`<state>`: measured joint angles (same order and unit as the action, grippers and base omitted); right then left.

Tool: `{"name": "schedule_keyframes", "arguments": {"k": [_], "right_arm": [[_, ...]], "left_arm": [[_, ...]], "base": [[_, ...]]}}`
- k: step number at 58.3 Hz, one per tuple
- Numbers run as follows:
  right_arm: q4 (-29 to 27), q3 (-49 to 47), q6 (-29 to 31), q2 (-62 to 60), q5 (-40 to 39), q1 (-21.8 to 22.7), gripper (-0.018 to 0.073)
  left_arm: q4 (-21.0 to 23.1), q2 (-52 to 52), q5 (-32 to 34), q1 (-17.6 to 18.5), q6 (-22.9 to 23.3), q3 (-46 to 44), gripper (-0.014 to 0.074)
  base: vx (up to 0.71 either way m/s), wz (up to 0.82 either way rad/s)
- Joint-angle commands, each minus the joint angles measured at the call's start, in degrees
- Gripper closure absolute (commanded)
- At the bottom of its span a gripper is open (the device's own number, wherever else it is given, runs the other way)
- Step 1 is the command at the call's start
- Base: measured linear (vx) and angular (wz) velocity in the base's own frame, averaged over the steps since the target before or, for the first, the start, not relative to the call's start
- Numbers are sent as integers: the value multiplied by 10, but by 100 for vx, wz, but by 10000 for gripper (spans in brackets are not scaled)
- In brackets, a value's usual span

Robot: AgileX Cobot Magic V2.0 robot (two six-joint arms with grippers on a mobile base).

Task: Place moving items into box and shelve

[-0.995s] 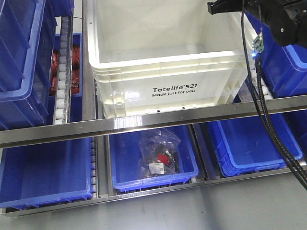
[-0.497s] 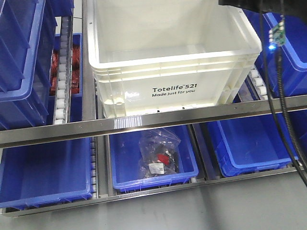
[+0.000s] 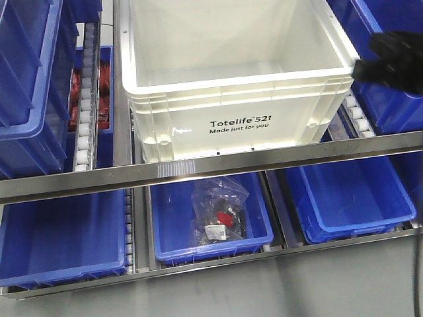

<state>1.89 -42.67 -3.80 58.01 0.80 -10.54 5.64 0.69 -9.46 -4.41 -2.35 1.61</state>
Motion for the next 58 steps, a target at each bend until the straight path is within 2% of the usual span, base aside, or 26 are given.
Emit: {"name": "schedule_keyframes", "arguments": {"k": [1,10,17,27,44,50,58], "right_arm": [[-2,42,0,-74,-78,-1,567],[-3,159,0,-210,-89,14,567],[-8,241,-2,-307,-119,52,567],[-2,326,0,-418,-122,97,567],[1,446,3,-584,-115,103,567],[0,447,2,-593,-52,103,567],[0,447,2,-593,-18,103,567]], "left_arm": [[6,9,46,0,4,18,603],[6,9,46,0,4,18,603],[6,9,46,0,4,18,603],[6,9,46,0,4,18,603],[6,9,46,0,4,18,603],[6,9,46,0,4,18,603],[6,9,45,0,4,18,603]], "base": [[0,0],[0,0],[0,0],[0,0],[0,0],[0,0],[0,0]]}}
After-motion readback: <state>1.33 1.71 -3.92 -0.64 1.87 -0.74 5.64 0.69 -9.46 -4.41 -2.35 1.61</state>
